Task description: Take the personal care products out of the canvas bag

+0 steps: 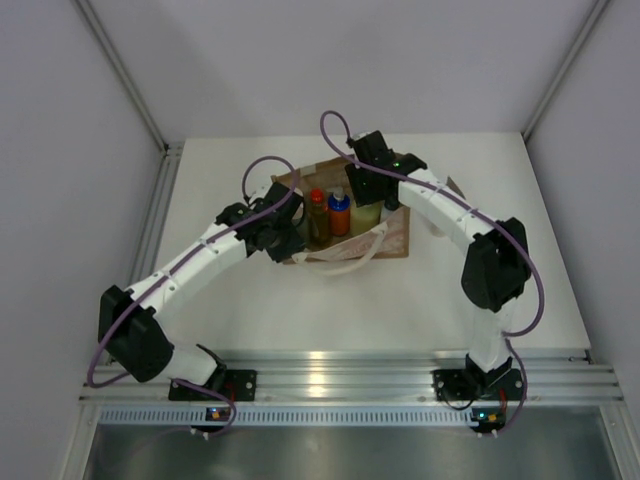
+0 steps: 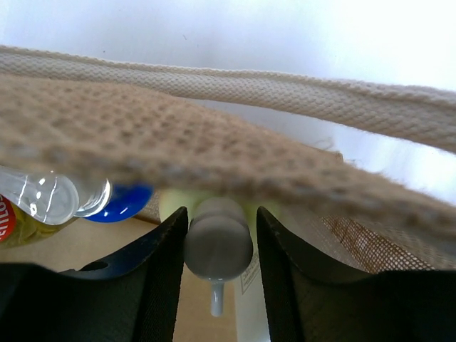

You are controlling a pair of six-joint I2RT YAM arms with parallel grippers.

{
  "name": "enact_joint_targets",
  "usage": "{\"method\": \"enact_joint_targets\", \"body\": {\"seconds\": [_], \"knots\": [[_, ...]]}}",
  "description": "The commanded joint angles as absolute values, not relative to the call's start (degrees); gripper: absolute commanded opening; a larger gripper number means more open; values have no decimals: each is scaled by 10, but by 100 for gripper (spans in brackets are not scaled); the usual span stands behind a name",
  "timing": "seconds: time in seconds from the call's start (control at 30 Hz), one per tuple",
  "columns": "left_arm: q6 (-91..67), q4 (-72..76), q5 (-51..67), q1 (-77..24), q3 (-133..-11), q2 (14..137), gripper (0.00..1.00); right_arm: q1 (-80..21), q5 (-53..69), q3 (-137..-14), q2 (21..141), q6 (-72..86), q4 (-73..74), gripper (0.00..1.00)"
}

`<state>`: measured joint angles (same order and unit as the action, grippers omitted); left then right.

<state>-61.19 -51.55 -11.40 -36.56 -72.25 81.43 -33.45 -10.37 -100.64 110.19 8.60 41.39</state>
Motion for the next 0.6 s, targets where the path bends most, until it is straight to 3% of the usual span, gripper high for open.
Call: {"method": "enact_joint_targets", "body": {"seconds": [0.0,0.13,0.23,0.33,0.37,0.57], "knots": [[-592,-533,-120,-367,-743,824,31,-326,-104,-1020,1114,91,423,42],[-590,-533,-122,-366,-747,826,32,-325,-105,-1008,1118,90,418,41],[-587,-533,-122,-366,-749,827,32,-324,-103,-1006,1118,91,413,30],[-586,-533,-121,-366,-751,829,31,-324,-98,-1011,1114,91,411,16],[-587,-533,-121,-366,-751,829,32,-324,-94,-1013,1108,91,411,1],[-589,-533,-126,-365,-751,824,32,-325,-101,-1042,1072,89,412,0]]}}
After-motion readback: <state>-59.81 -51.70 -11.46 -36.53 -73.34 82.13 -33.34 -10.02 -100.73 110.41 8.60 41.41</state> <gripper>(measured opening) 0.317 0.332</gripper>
